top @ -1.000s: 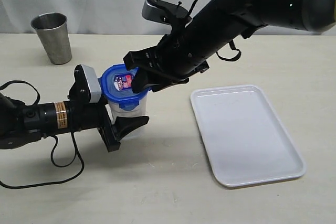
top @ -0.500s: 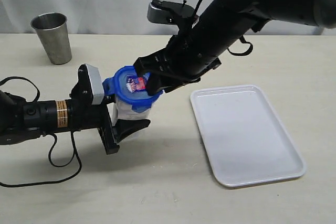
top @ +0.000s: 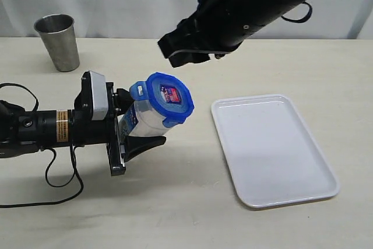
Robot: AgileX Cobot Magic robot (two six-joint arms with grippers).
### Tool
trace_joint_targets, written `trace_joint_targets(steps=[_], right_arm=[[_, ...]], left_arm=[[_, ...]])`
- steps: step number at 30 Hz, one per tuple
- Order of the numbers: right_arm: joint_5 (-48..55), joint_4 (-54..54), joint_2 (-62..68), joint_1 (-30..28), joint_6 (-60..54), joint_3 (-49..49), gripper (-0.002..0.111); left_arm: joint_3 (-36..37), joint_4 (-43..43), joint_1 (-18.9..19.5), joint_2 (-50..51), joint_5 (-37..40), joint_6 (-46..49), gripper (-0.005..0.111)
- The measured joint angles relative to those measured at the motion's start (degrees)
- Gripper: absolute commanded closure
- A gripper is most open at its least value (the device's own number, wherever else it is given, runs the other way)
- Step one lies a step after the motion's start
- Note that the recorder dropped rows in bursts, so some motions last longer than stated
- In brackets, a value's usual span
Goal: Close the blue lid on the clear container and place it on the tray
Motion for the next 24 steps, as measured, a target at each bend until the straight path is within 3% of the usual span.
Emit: trace_joint_targets(steps=[4,7,9,17,24], right_arm=[[-1.2,-10.1,-0.7,7.4,8.9,0.0,0.073],[0.6,-29.7,0.2,14.0,25.5,0.0,0.071],[1.8,-39.4,1.0,17.6,32.6,0.0,0.062],[2.2,-38.7,7.5,20.0,36.8,-6.6,0.071],[8.5,-38.5,11.6,20.0,37.1,-10.6,0.071]], left_arm=[[0.0,-0.1,0.0,0.0,0.0,0.0,0.107],[0.0,-0.1,0.0,0.0,0.0,0.1,0.107],[0.0,-0.1,0.0,0.0,0.0,0.1,0.107],[0.0,-0.2,0.0,0.0,0.0,1.1,0.107],[0.0,0.0,0.0,0.0,0.5,1.4,0.107]])
